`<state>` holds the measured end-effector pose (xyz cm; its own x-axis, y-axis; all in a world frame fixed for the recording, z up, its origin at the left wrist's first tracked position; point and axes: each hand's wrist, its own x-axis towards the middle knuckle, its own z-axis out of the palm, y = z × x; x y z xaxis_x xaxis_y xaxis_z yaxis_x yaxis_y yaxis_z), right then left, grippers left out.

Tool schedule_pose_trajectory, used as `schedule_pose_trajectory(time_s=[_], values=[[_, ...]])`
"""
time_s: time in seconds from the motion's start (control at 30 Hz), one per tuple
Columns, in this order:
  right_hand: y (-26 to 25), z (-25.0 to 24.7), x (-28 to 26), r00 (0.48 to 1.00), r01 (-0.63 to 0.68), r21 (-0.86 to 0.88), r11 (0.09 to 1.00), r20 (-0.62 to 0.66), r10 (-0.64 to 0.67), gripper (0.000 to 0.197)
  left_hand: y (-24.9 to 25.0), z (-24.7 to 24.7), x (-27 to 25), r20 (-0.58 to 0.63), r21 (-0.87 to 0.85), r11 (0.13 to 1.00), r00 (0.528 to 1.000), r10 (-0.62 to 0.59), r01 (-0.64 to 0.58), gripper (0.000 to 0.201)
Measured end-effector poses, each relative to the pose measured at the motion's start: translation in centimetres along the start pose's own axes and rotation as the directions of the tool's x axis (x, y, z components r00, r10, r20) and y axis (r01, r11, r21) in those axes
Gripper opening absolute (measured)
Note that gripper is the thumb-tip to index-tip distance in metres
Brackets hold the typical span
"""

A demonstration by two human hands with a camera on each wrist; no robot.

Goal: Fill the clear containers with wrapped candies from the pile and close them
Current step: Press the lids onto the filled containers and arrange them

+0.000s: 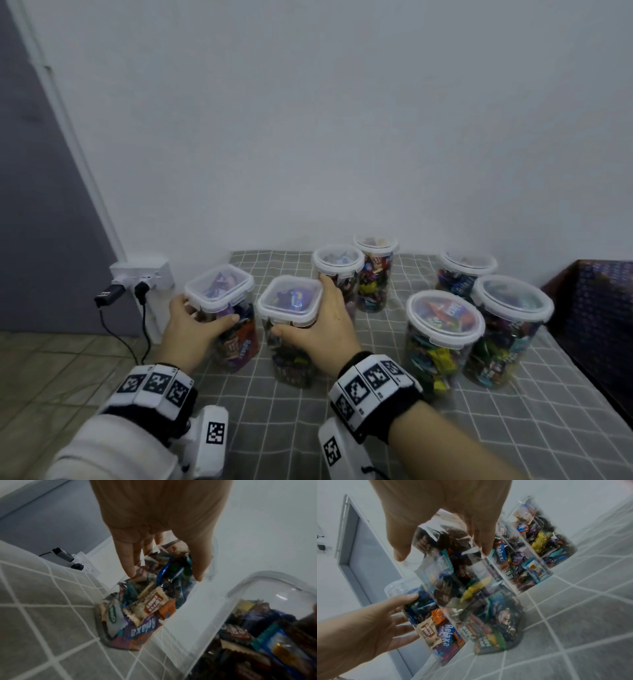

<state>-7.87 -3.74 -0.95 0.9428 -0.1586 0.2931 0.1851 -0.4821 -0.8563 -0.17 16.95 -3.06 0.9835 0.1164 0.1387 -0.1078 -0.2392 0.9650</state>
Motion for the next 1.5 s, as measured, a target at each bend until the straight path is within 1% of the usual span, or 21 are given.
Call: schedule_pose_trajectory(time_s=[0.1, 0.17, 0.23, 0.43, 0.6, 0.73, 0.83, 0.9, 0.93, 1.0, 1.03, 1.07, 1.13, 1.23, 1.3, 1.37, 1.5], values=[[1.9, 0.6, 0.0, 0.996, -0.043, 0.104, 0.994, 0.078, 0.035, 0.083, -0.7, -0.4, 0.2, 0.076, -0.01, 1.0, 0.997, -0.019, 0.02, 0.084], [2.7, 0.9, 0.1, 0.993, -0.054, 0.086, 0.995, 0.107, 0.045, 0.081, -0.9, -0.4, 0.2, 0.09, 0.002, 1.0, 0.996, -0.008, 0.008, 0.08], [3.0, 1.4, 0.6, 0.994, -0.042, 0.059, 0.997, 0.099, 0.036, 0.079, -0.9, -0.1, 0.4, 0.073, 0.007, 1.0, 0.997, 0.007, -0.008, 0.078], [2.7, 2.9, 2.3, 0.997, -0.043, 0.076, 0.996, 0.066, 0.038, 0.074, -1.5, 0.7, 2.2, 0.023, 0.051, 0.998, 0.999, 0.025, -0.026, 0.079], [3.2, 4.1, 3.8, 0.999, -0.038, 0.068, 0.997, 0.036, 0.036, 0.08, -0.6, 1.0, 3.9, -0.005, 0.15, 0.987, 0.999, 0.051, -0.049, 0.073], [3.7, 4.6, 4.3, 0.999, -0.039, 0.064, 0.997, 0.032, 0.037, 0.081, -1.0, 0.7, 4.9, -0.037, 0.088, 0.995, 0.999, 0.039, -0.036, 0.066], [3.8, 4.8, 4.9, 0.999, -0.038, 0.064, 0.997, 0.029, 0.036, 0.08, -0.9, 1.0, 6.0, -0.041, 0.081, 0.996, 0.998, 0.052, -0.049, 0.067], [3.8, 4.9, 5.3, 0.999, -0.029, 0.066, 0.997, 0.032, 0.027, 0.08, -0.6, 1.5, 7.1, -0.022, 0.096, 0.994, 0.998, 0.051, -0.048, 0.073], [3.8, 4.9, 5.4, 0.999, -0.026, 0.067, 0.997, 0.037, 0.023, 0.079, -0.5, 1.9, 7.7, -0.011, 0.098, 0.994, 0.999, 0.048, -0.046, 0.079], [3.8, 4.8, 5.6, 0.998, -0.031, 0.085, 0.996, 0.049, 0.026, 0.076, -0.2, 2.9, 9.2, -0.008, 0.099, 0.995, 0.999, 0.031, -0.03, 0.099], [3.8, 4.8, 5.6, 0.998, -0.037, 0.103, 0.994, 0.055, 0.032, 0.076, -0.3, 3.5, 10.2, -0.02, 0.1, 0.995, 1.0, 0.019, -0.016, 0.105], [3.8, 4.7, 5.5, 0.998, -0.04, 0.12, 0.992, 0.061, 0.033, 0.076, -0.4, 4.1, 11.1, -0.029, 0.107, 0.994, 1.0, 0.012, -0.009, 0.106], [3.9, 4.6, 5.4, 0.997, -0.028, 0.136, 0.99, 0.068, 0.019, 0.079, -0.6, 5.2, 12.8, -0.05, 0.133, 0.991, 0.999, 0.009, -0.003, 0.097], [4.1, 4.7, 5.5, 0.998, 0.024, 0.175, 0.984, 0.046, -0.033, 0.078, -0.1, 6.9, 15.2, -0.11, 0.186, 0.982, 0.994, 0.025, -0.005, 0.083], [4.2, 4.7, 5.6, 0.998, 0.033, 0.182, 0.983, 0.051, -0.043, 0.078, 0.3, 7.8, 16.7, -0.115, 0.231, 0.973, 0.992, 0.052, -0.025, 0.081], [4.3, 4.6, 5.8, 0.996, 0.037, 0.181, 0.983, 0.071, -0.05, 0.079, 0.2, 8.5, 17.9, -0.115, 0.235, 0.971, 0.991, 0.074, -0.045, 0.08], [4.3, 4.5, 6.0, 0.993, 0.039, 0.194, 0.98, 0.106, -0.06, 0.079, -0.6, 9.8, 19.5, -0.184, 0.23, 0.973, 0.98, 0.076, -0.033, 0.081]])
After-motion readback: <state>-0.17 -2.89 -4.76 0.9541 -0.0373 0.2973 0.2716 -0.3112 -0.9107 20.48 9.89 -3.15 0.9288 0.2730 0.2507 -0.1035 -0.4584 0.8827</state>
